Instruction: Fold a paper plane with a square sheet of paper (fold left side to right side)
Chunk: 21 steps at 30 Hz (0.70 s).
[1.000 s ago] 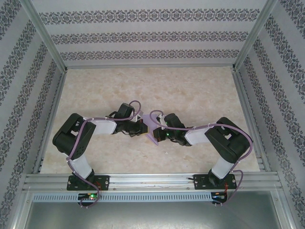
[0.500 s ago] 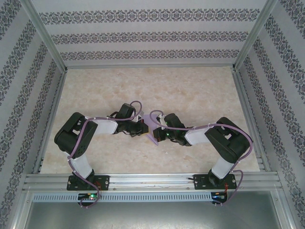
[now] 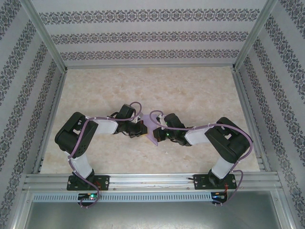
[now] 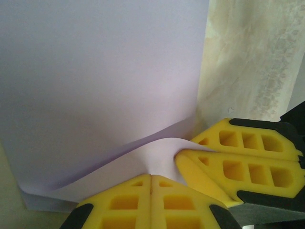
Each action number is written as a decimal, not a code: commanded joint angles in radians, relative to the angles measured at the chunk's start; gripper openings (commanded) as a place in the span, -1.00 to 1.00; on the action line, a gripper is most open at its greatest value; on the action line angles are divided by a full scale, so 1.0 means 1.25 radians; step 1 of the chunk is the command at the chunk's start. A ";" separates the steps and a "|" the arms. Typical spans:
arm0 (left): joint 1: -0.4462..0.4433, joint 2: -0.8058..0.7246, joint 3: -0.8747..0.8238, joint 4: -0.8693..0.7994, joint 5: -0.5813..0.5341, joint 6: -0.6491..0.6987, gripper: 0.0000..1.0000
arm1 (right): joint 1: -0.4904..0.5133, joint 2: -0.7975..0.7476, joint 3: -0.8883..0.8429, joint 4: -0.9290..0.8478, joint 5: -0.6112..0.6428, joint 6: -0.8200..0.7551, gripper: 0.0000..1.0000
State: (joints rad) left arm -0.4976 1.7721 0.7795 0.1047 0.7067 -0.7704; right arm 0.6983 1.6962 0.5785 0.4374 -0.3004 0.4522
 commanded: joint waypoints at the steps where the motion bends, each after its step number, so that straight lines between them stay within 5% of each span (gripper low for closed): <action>1: -0.008 0.011 0.004 -0.036 -0.017 0.020 -0.99 | 0.008 0.036 -0.016 -0.077 0.024 -0.014 -1.00; 21: -0.007 0.012 -0.016 -0.085 -0.067 0.037 -1.00 | 0.000 0.030 -0.006 -0.075 0.009 -0.002 -0.95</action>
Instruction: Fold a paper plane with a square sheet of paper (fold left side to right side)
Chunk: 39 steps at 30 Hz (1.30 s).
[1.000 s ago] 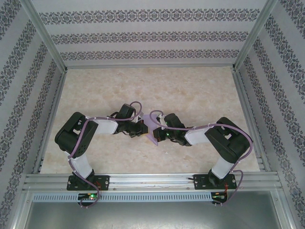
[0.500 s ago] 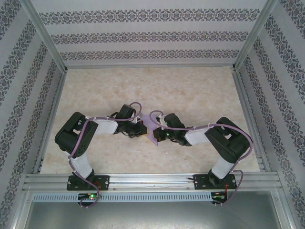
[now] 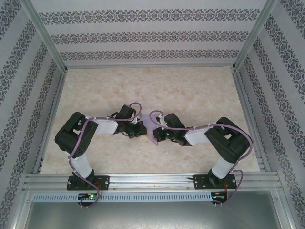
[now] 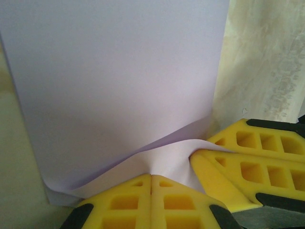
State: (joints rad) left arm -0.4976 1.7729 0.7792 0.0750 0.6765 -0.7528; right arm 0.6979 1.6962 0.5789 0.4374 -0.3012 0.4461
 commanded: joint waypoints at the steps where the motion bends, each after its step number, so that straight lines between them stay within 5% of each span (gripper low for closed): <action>1: -0.008 0.012 -0.019 -0.063 -0.045 0.024 -1.00 | -0.001 0.024 -0.004 -0.076 0.004 0.006 -0.93; 18: -0.008 0.032 -0.031 -0.030 -0.048 0.008 -1.00 | -0.075 -0.168 0.029 -0.124 -0.111 0.064 -0.40; 21: -0.008 0.030 -0.029 -0.031 -0.047 0.010 -1.00 | -0.079 -0.209 0.018 -0.169 -0.155 0.073 -0.45; 27: -0.008 0.031 -0.023 -0.036 -0.047 0.012 -1.00 | -0.047 -0.229 -0.016 -0.185 -0.271 0.142 -0.93; 39: -0.008 0.031 -0.020 -0.039 -0.049 0.014 -1.00 | -0.007 -0.130 -0.002 -0.181 -0.236 0.172 -0.92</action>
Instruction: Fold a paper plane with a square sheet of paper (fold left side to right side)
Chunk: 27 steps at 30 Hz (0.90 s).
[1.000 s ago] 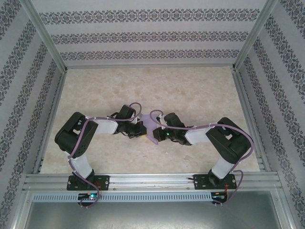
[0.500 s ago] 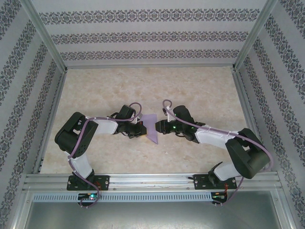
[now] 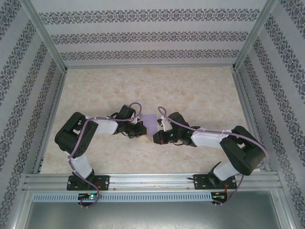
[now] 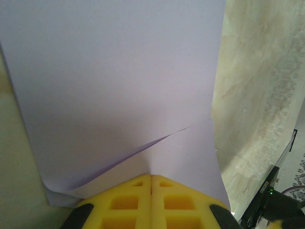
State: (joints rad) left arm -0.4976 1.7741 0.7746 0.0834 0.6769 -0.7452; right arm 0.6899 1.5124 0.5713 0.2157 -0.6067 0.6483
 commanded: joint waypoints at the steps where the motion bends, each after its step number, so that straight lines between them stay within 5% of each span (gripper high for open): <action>1: -0.008 0.031 -0.015 -0.047 -0.049 0.007 -1.00 | 0.000 0.022 0.005 -0.003 0.010 0.010 -0.93; 27: -0.008 0.031 -0.013 -0.056 -0.051 0.010 -1.00 | -0.006 0.088 0.000 -0.009 0.035 0.019 -0.92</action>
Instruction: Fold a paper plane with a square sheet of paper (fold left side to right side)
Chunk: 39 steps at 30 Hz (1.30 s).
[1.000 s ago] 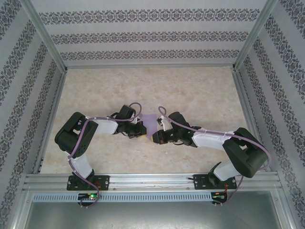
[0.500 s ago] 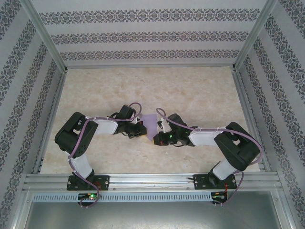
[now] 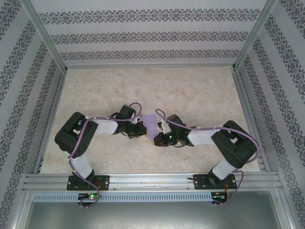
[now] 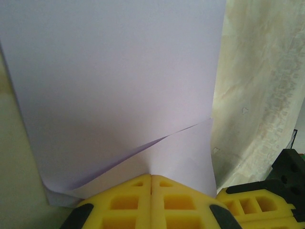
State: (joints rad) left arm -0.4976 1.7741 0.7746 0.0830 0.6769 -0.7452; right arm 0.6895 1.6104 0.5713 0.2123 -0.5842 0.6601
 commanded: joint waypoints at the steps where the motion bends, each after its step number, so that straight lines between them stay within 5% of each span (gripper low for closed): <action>1: -0.008 0.032 -0.013 -0.056 -0.050 0.011 -1.00 | -0.005 0.009 -0.001 -0.007 0.018 0.009 -0.92; 29: -0.008 0.029 -0.010 -0.054 -0.046 0.009 -0.99 | -0.009 0.044 -0.002 -0.018 0.008 0.010 -0.93; 39: -0.009 -0.083 0.022 -0.018 -0.029 0.011 -0.89 | -0.010 0.081 -0.014 -0.034 0.004 0.028 -1.00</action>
State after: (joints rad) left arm -0.4976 1.7382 0.7765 0.0727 0.6628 -0.7452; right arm 0.6704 1.6543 0.5732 0.2260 -0.6121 0.6857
